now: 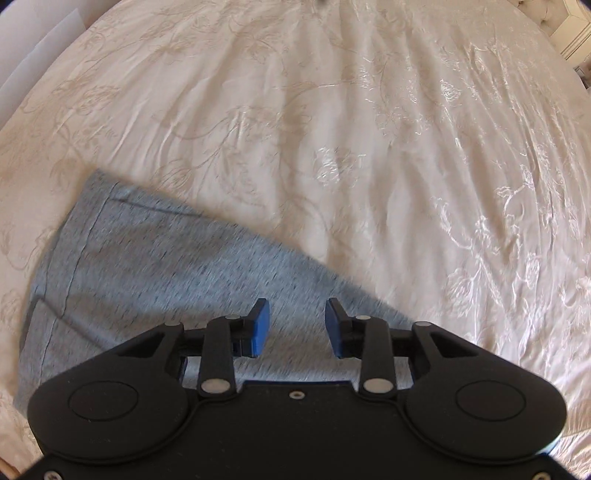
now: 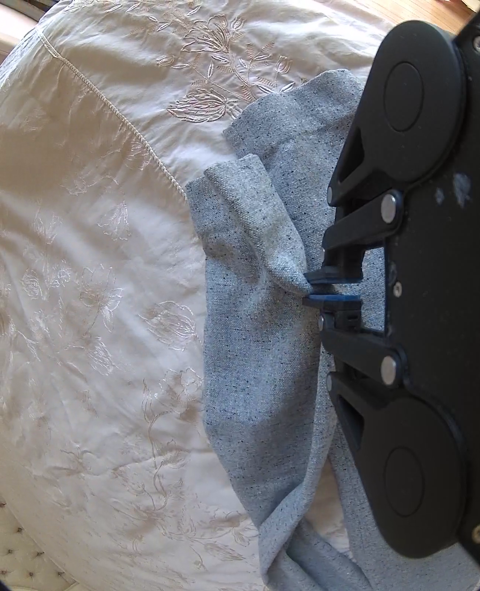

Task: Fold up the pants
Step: 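Lift the cuff with the right gripper while the left gripper grasps the waistband, then carry the cuff with the right gripper toward the waistband held by the left gripper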

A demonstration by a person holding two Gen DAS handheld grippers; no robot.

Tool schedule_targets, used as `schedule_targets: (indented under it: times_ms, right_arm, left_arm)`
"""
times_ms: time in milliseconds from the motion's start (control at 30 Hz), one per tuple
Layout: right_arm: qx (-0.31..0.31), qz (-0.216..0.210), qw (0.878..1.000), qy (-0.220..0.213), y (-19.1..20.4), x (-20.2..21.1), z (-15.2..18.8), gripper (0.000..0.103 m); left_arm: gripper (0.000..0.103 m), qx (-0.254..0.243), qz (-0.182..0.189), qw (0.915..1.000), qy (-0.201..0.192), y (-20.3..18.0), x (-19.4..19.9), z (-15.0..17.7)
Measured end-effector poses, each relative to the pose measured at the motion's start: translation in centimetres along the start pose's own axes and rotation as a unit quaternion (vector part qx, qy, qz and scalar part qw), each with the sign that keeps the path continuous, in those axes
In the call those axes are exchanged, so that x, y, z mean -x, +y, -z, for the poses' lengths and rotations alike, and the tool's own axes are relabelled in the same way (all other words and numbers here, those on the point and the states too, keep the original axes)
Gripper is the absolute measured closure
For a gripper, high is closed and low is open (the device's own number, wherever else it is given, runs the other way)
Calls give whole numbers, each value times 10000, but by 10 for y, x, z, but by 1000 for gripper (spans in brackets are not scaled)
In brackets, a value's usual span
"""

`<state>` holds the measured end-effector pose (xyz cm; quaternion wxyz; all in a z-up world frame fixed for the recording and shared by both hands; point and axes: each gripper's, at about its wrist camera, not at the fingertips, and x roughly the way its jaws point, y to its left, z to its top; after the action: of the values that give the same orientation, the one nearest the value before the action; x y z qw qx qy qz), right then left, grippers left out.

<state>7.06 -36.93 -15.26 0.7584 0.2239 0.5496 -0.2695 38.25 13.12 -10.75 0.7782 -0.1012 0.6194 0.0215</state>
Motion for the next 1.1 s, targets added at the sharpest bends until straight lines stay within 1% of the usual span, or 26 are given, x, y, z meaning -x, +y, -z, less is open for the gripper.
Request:
schedule_targets:
  times_ms: [133,233,333,433,533,567,600,633,667,700,767,800,933,1033,1100]
  right_arm:
    - [-28,16,10000,45,0,-3,-2,97]
    - [19,35,10000,70,2,-6,-4,97]
    - [31,30,9999,131,2,-10,-6,97]
    - [43,25,9998,181,2,-13,-7,97]
    - [33,9,9997,236,3,-15,-8,97]
    - [43,8,9997,246,3,-15,-8,97]
    - [46,8,9997,255,3,-16,-8,97]
    - [42,6,9996,265,3,-16,-8,97]
    - [34,0,9996,273,2,-16,-8,97]
    - [27,-3,9996,275,2,-16,-9,97]
    - [8,-16,9996,279,1,-17,-10,97]
    - [-5,-25,9996,285,0,-17,-10,97]
    - [-22,-10,9995,304,-2,-16,-10,97]
    - [-40,29,9996,295,-1,-14,-7,97]
    - [-99,29,9995,301,-2,-13,-4,97]
  left_arm:
    - [58,-50,-126,9990,424,-24,-41,-25]
    - [57,-90,-315,9965,770,-37,-72,-32]
    - [56,-40,-501,9936,1016,-41,-97,-32]
    - [53,30,-613,9913,1163,-42,-112,-31]
    - [51,-84,-758,9888,1283,-44,-121,-28]
    - [53,-167,-816,9876,1332,-47,-124,-27]
    - [56,-202,-819,9871,1358,-48,-126,-25]
    - [69,-186,-812,9873,1351,-47,-125,-24]
    - [97,-125,-759,9881,1329,-45,-124,-22]
    - [98,-17,-687,9891,1300,-41,-123,-20]
    - [100,181,-453,9925,1118,-29,-113,-15]
    - [100,199,-359,9938,1033,-24,-108,-12]
    - [100,50,-210,9976,661,-10,-72,11]
    - [100,25,-38,9996,284,7,-35,38]
    - [100,69,-25,9999,91,21,-14,58]
